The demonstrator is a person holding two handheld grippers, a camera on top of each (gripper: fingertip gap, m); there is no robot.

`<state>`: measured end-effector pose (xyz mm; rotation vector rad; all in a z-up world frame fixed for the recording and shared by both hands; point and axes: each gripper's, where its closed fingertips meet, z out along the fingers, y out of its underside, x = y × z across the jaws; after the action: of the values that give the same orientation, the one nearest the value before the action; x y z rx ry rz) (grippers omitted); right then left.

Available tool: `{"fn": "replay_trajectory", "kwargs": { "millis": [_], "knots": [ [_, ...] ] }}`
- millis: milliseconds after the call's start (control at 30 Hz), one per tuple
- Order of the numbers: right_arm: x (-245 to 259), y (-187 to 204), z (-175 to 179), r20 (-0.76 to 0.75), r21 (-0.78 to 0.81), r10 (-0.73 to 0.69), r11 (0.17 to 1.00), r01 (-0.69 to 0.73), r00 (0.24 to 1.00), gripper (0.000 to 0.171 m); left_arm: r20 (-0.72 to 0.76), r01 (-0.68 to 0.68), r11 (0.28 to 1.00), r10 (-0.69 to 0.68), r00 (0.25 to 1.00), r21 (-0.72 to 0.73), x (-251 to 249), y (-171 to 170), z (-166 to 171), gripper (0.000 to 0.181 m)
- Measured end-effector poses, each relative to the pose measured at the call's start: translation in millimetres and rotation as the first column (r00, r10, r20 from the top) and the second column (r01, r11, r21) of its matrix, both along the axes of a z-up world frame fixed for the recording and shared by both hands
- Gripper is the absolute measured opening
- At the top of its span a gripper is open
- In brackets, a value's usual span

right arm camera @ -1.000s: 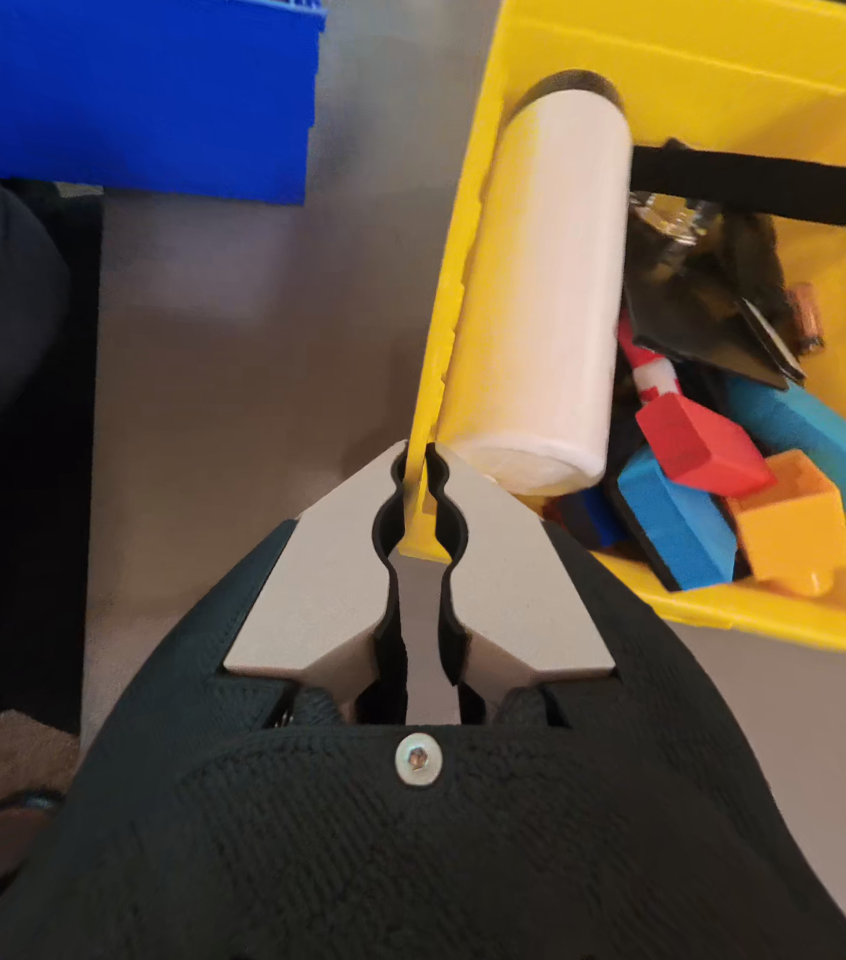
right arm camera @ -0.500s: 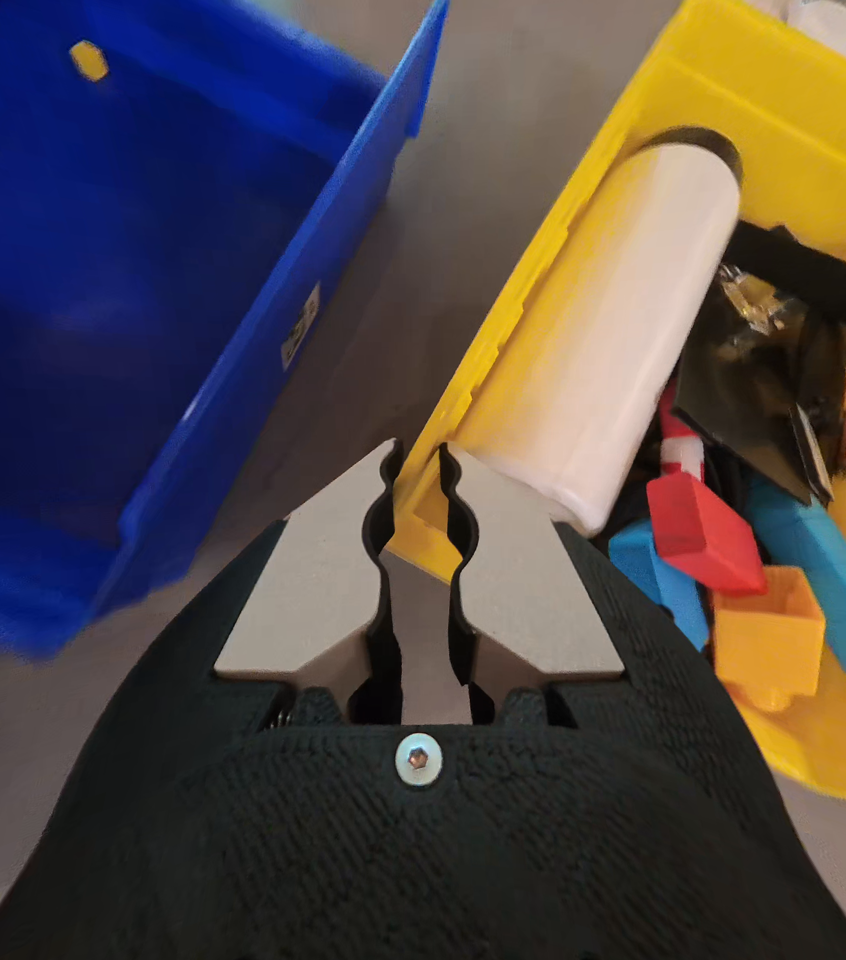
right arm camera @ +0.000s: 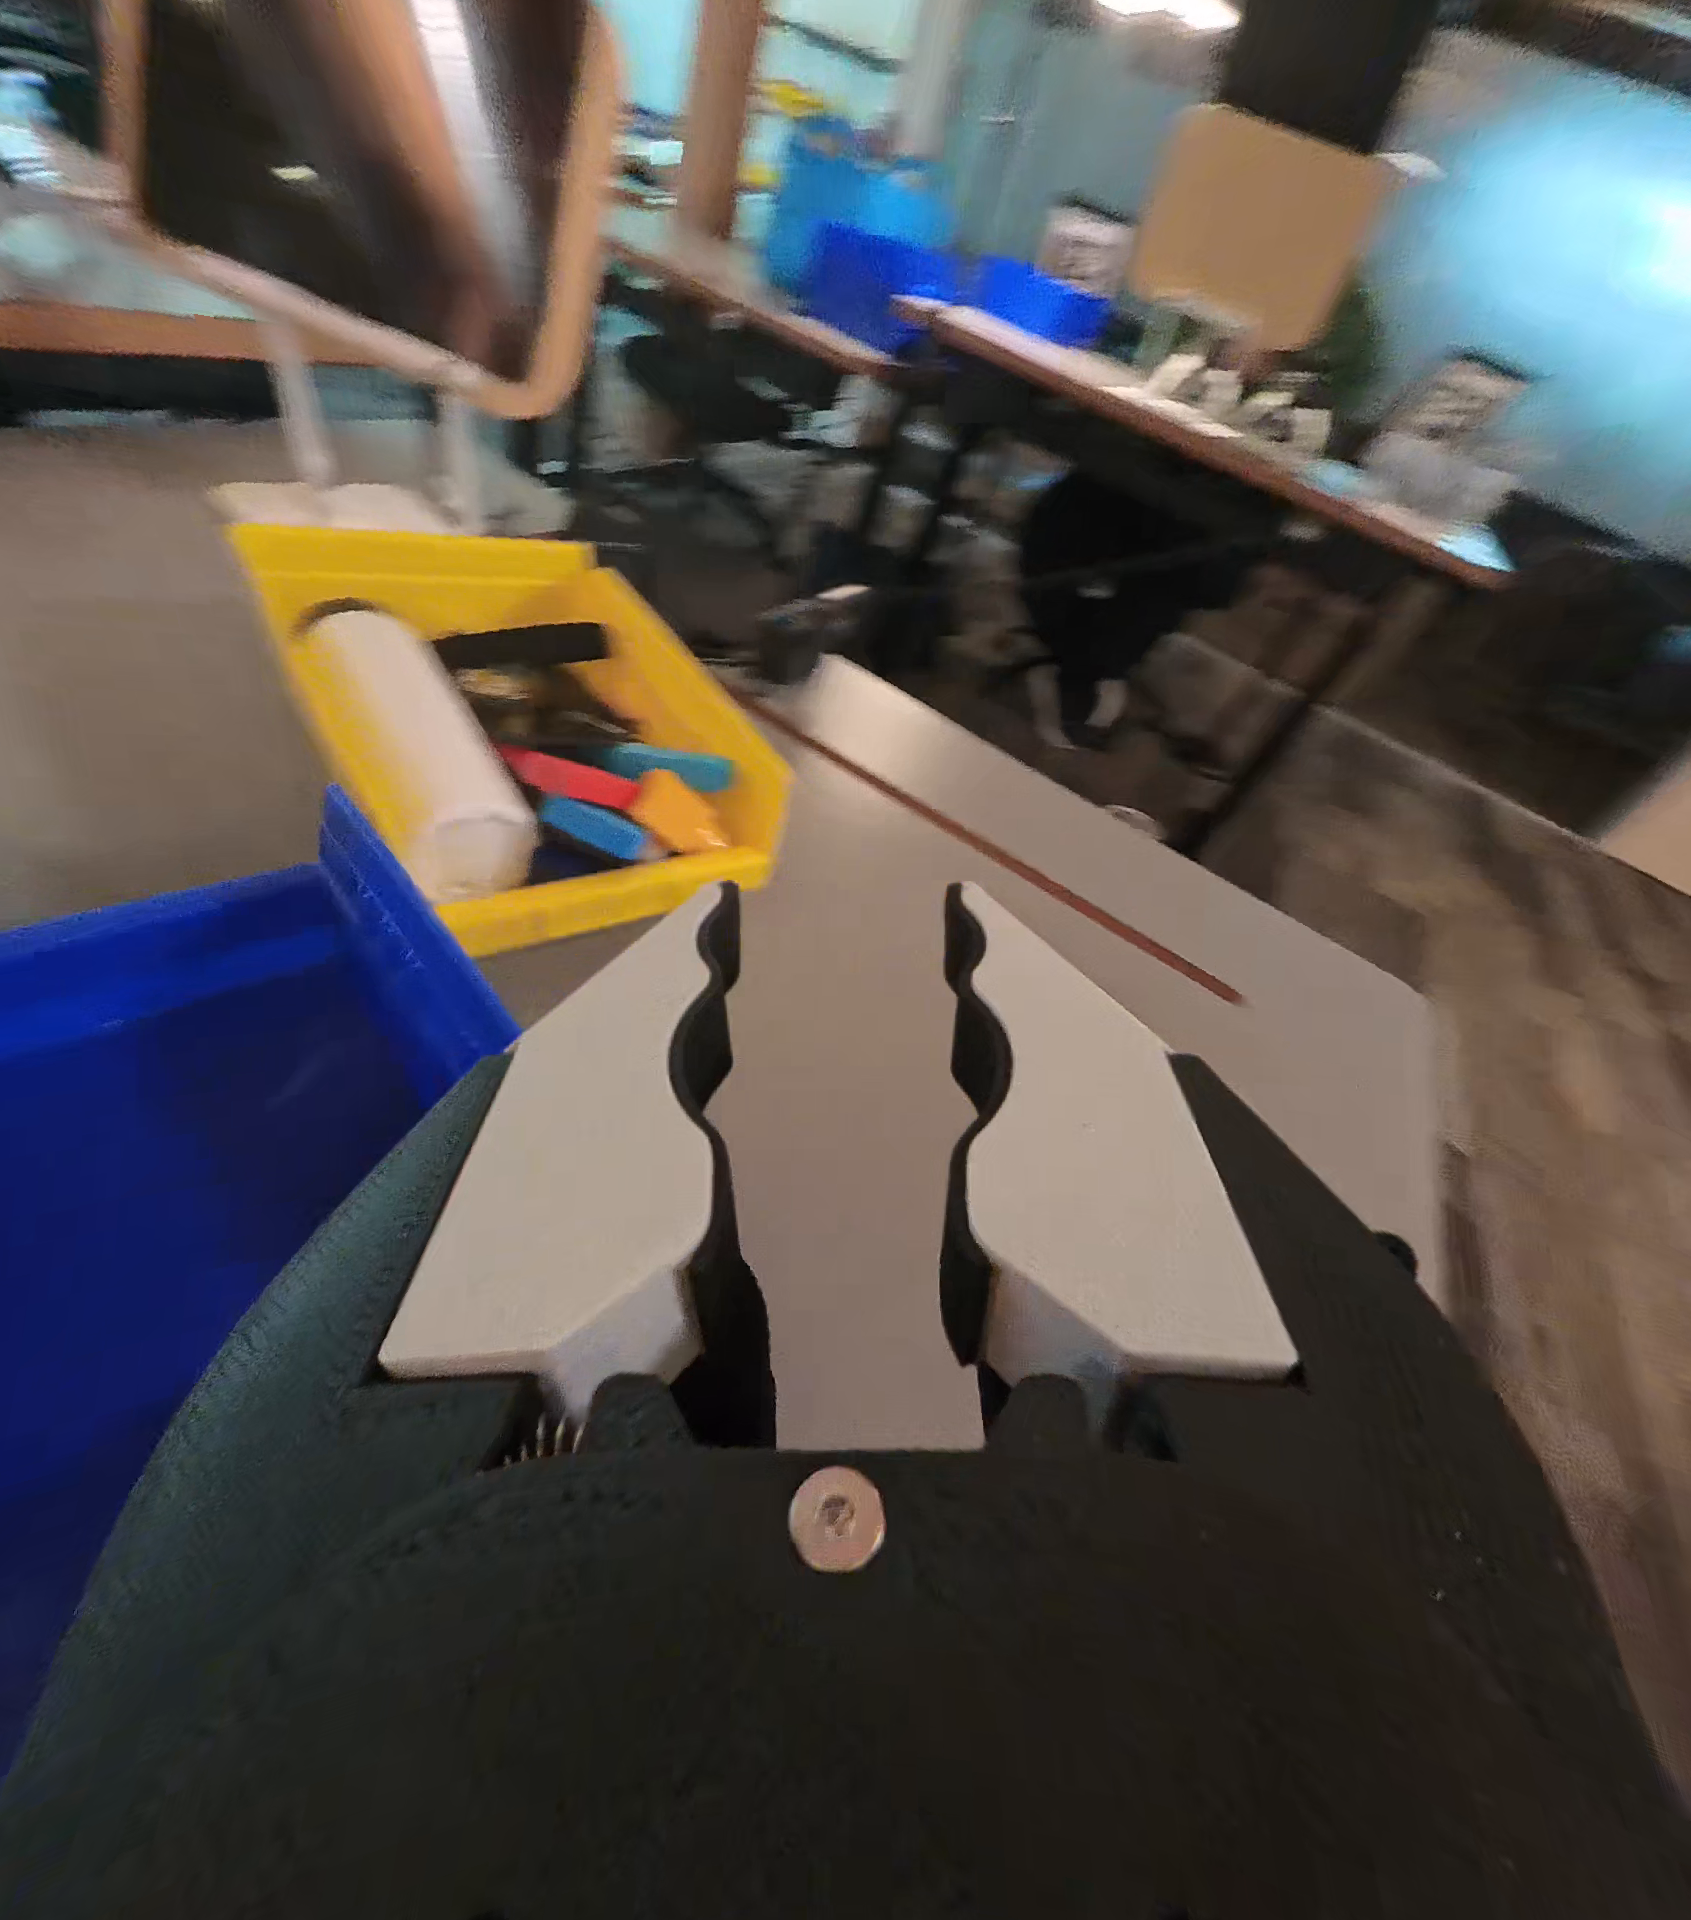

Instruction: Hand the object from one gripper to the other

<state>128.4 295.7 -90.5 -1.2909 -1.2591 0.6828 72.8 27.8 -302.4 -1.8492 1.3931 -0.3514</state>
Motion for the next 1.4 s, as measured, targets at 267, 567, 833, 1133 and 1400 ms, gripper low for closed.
{"fn": "replay_trajectory", "kwargs": {
  "millis": [267,567,833,1133,1400],
  "knots": [
    [79,6,33,-0.213,-0.045,-0.21,0.978,0.205,0.954,0.031,0.035,-0.131,0.984,0.136,0.99,-0.122,-14,13,2,0.002],
    [53,-2,36,-0.238,-0.044,-0.153,0.988,0.147,0.959,0.029,0.071,-0.383,0.922,0.386,0.92,-0.051,11,107,0,0.003],
    [31,-4,24,-0.175,-0.038,-0.145,0.989,0.141,0.974,0.03,0.29,-0.402,0.902,0.432,0.854,-0.159,99,221,22,0.042],
    [11,2,0,-0.079,-0.056,-0.132,0.99,0.128,0.988,0.031,0.233,-0.648,0.697,0.605,0.761,0.308,-79,214,115,0.048],
    [-12,-6,-20,0.0,-0.128,-0.085,0.988,0.084,0.996,0.032,-0.21,-0.616,0.774,0.633,0.745,0.146,-160,240,46,0.039]
  ]
}}
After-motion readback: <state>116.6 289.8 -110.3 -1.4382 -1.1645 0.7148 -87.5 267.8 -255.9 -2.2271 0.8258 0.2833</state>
